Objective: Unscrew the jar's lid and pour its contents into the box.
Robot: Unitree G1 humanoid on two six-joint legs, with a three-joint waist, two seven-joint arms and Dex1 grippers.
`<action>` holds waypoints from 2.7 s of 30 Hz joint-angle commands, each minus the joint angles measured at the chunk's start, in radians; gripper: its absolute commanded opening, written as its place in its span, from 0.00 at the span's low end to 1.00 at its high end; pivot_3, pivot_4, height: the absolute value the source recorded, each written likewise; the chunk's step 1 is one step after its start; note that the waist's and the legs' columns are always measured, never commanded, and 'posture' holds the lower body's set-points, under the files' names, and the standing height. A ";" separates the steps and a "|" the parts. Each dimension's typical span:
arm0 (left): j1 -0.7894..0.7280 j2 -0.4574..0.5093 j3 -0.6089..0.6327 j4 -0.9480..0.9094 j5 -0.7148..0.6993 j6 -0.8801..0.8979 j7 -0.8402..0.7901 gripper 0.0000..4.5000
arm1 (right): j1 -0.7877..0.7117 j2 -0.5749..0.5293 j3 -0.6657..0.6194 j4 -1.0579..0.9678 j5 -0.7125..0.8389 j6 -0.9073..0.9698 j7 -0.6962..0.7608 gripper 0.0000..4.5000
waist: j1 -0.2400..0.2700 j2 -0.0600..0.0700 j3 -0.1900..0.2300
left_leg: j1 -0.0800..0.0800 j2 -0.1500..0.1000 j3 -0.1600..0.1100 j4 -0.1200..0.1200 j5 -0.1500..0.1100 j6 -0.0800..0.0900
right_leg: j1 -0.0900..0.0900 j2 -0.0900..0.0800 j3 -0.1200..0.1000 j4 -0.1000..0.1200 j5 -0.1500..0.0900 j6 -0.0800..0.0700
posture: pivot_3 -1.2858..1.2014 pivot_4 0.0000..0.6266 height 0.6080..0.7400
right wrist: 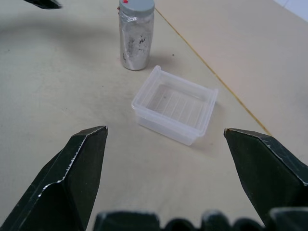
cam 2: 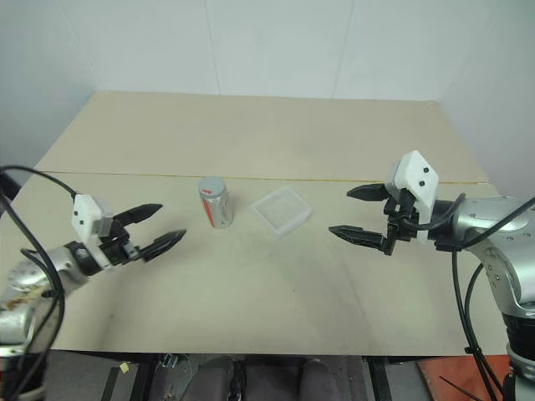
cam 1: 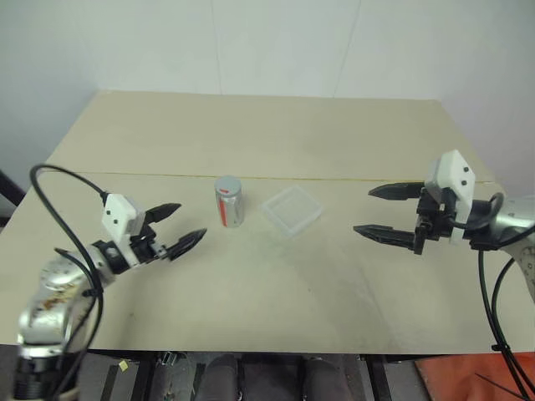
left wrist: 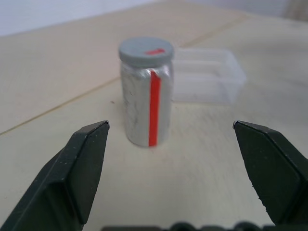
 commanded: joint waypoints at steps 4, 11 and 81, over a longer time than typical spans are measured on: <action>0.014 -0.128 -0.097 -0.146 0.063 0.078 0.262 1.00 | -0.014 0.003 -0.016 -0.040 0.010 0.008 -0.033 1.00 | -0.004 0.000 0.000 | 0.000 0.000 0.000 -0.001 0.001 -0.001 | -0.001 0.001 0.000 0.001 0.000 0.000 | 0.52 0.24 1.00; -0.035 -0.200 -0.184 -0.092 0.183 0.039 0.385 1.00 | -0.019 0.007 -0.013 -0.063 0.017 0.018 -0.053 1.00 | -0.003 0.000 0.000 | 0.001 -0.001 0.000 -0.001 0.000 -0.001 | 0.000 0.001 0.001 -0.001 0.000 0.000 | 0.52 0.24 1.00; -0.819 0.006 -0.294 0.828 0.046 -0.247 -0.773 0.43 | -0.583 0.594 0.326 0.050 -0.009 0.215 -0.448 1.00 | -0.007 0.000 0.000 | -0.012 -0.002 0.005 0.004 0.005 -0.008 | -0.009 0.003 -0.004 0.003 0.000 0.000 | 0.52 0.24 1.00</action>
